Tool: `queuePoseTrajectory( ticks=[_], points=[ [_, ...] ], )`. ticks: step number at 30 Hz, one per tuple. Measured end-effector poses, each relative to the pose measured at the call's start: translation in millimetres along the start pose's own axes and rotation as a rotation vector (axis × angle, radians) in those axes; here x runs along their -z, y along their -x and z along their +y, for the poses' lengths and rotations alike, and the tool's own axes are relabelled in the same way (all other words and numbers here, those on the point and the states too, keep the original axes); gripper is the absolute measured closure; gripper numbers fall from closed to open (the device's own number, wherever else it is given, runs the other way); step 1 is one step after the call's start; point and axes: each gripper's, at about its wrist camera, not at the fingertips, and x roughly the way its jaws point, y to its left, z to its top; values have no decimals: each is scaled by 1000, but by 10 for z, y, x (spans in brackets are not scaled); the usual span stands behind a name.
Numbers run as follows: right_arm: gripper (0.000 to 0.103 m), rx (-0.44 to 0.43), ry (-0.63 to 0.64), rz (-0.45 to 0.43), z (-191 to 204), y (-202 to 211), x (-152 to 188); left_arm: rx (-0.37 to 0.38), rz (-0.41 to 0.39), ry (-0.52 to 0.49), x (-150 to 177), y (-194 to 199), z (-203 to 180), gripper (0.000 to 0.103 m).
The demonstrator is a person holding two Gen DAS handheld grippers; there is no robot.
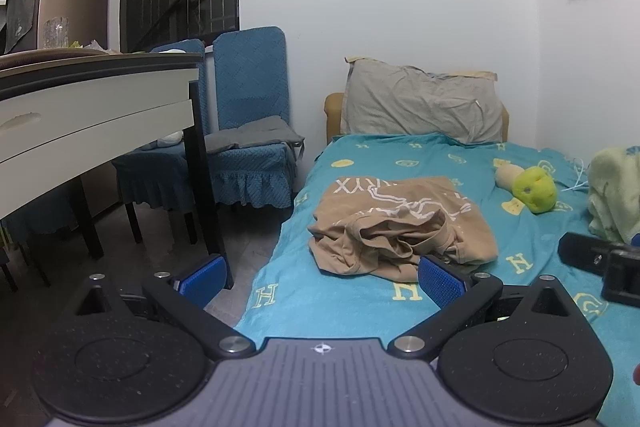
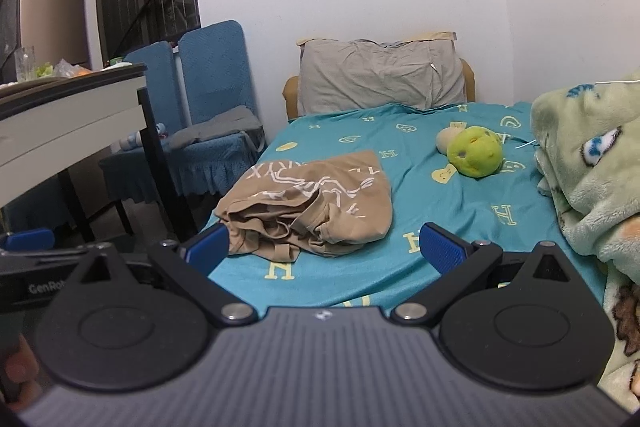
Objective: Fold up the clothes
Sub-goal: 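Approach the crumpled tan T-shirt on the bed with both tools, then grasp the tan T-shirt with the left gripper and lift it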
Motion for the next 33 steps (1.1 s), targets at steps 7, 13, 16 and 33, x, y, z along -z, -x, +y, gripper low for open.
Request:
queuePoseTrajectory(
  ticks=[7,13,16,33],
  points=[
    [0,-15,-21,22,-37,-21,-17,20,-3,-9,45,-37,-18,0],
    [0,-18,-14,90,-54,-167,-387,11,41,26,31,-386,15,0],
    [0,-15,-60,53,-150,-199,-713,0,70,11,-33,-693,-38,0],
    [46,-55,-290,120,-806,-805,-498,110,207,225,101,-2604,-172,27]
  ],
)
